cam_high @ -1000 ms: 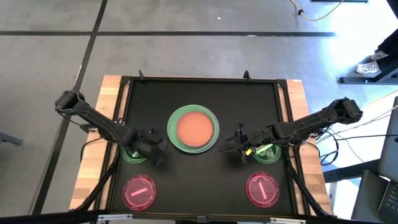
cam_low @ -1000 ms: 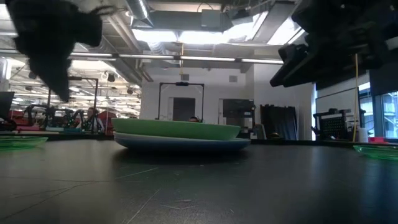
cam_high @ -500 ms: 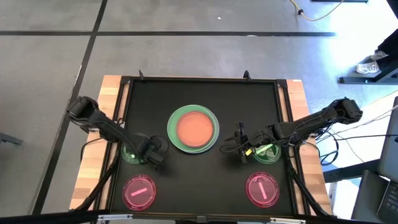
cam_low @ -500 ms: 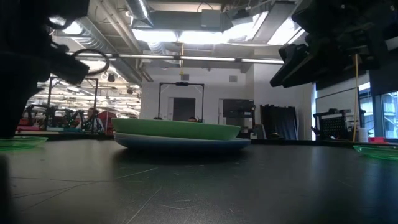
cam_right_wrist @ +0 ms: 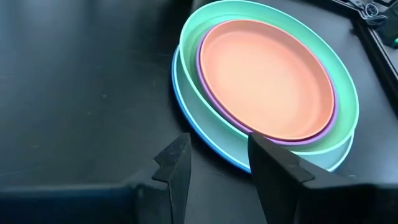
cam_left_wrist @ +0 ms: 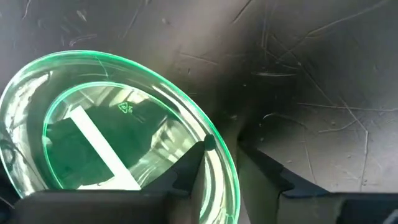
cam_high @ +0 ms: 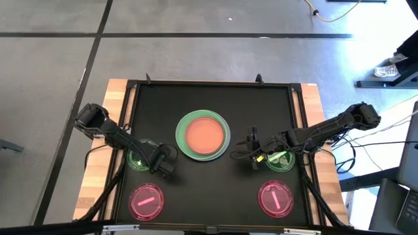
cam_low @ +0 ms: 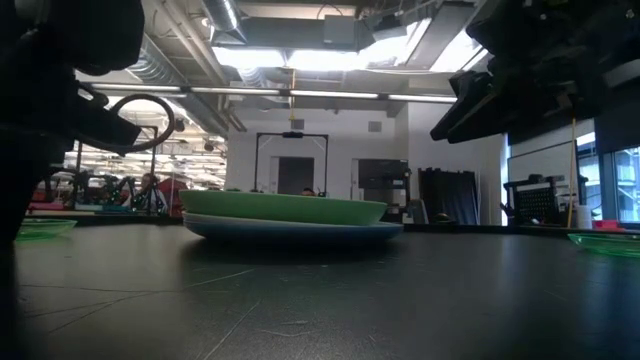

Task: Stack plastic plates
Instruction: Stack the left light green plate on the orange plate

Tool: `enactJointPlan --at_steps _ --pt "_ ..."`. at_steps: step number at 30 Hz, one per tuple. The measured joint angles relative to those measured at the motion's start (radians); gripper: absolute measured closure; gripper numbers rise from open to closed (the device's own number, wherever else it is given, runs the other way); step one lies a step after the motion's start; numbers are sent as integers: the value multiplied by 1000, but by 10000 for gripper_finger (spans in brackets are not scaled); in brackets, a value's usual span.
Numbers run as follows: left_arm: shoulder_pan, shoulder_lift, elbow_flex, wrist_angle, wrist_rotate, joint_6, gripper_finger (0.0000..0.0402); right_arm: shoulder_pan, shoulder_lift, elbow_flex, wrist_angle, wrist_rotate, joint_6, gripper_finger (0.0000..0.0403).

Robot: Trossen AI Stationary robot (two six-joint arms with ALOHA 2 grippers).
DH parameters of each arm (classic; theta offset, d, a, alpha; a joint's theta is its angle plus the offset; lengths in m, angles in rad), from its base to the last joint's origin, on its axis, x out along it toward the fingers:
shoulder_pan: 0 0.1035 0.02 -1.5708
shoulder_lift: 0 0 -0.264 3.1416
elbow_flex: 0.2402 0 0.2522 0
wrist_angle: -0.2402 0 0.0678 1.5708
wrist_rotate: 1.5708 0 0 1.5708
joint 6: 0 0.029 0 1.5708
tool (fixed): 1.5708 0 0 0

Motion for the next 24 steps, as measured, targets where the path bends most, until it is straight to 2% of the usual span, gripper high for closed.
enactJointPlan --at_steps 7,14,19,24 --pt "0 0 0 -6 -3 54 392 0 0 0 -1 9 0 253" --pt "-10 -27 13 -106 -16 69 399 0 0 0 -2 9 -1 253" --pt "-38 -62 105 -256 -122 70 398 0 0 0 -2 9 -2 253" --pt "-52 -96 219 -297 -301 131 399 0 0 0 -2 9 -2 253"
